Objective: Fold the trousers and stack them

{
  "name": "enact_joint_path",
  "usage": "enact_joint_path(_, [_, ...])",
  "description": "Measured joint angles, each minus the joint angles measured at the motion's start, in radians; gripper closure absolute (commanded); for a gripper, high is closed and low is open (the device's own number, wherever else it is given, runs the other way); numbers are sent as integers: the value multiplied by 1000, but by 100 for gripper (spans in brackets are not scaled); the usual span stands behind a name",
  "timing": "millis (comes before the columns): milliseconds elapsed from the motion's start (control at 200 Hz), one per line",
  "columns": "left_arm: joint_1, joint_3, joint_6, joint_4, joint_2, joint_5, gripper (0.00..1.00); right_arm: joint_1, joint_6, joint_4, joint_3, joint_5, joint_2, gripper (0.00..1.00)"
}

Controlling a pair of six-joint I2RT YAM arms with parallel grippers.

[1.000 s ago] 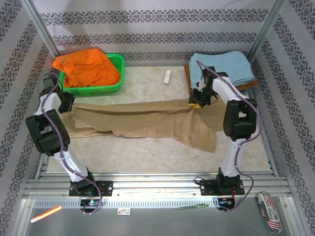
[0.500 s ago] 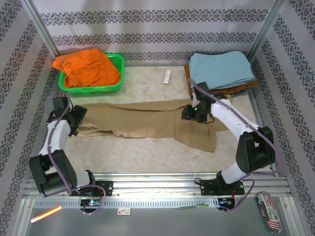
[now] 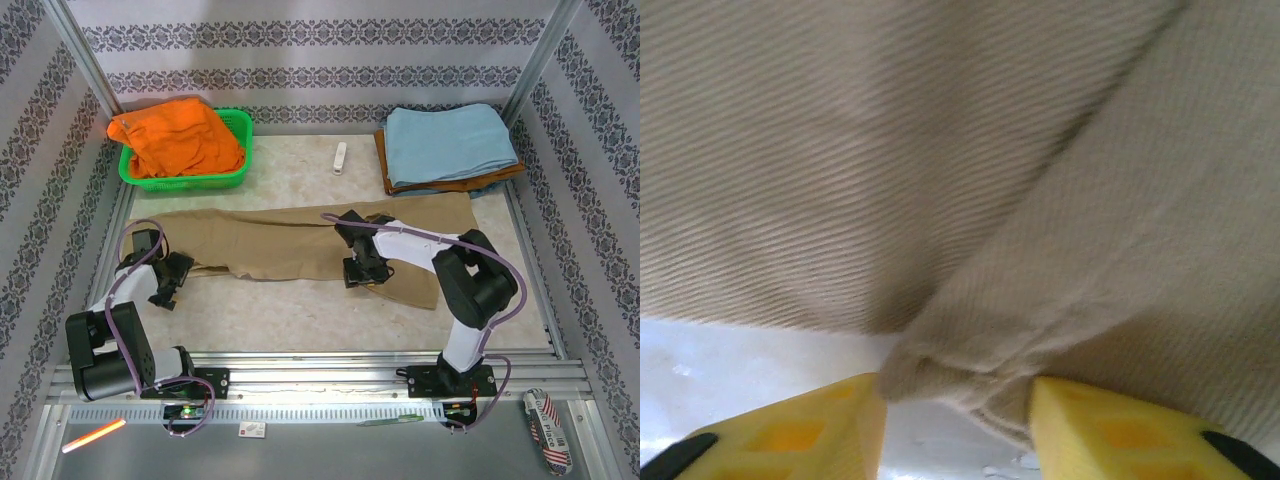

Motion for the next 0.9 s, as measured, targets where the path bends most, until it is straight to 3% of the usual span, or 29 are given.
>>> enact_joint_path(90, [2, -4, -6, 0, -6, -5, 18, 0, -5, 1, 3, 30, -1, 92])
enact_joint_path(165, [11, -11, -8, 1, -15, -3, 20, 0, -1, -2, 3, 43, -12, 100])
enact_joint_path(405, [89, -34, -16, 20, -37, 70, 23, -57, -9, -67, -2, 72, -230, 100])
enact_joint_path(510, [123, -34, -17, 21, -32, 110, 23, -200, -26, -96, 2, 80, -378, 100])
enact_joint_path(605, [139, -34, -18, 21, -31, 132, 23, -368, -49, -122, 45, 82, -414, 100])
enact_joint_path(729, [145, -34, -19, 21, -33, 140, 23, -546, -94, -151, 171, 75, -335, 100])
enact_joint_path(899, [146, -39, -34, 27, -35, 146, 24, -686, -135, -153, 363, 44, -160, 100])
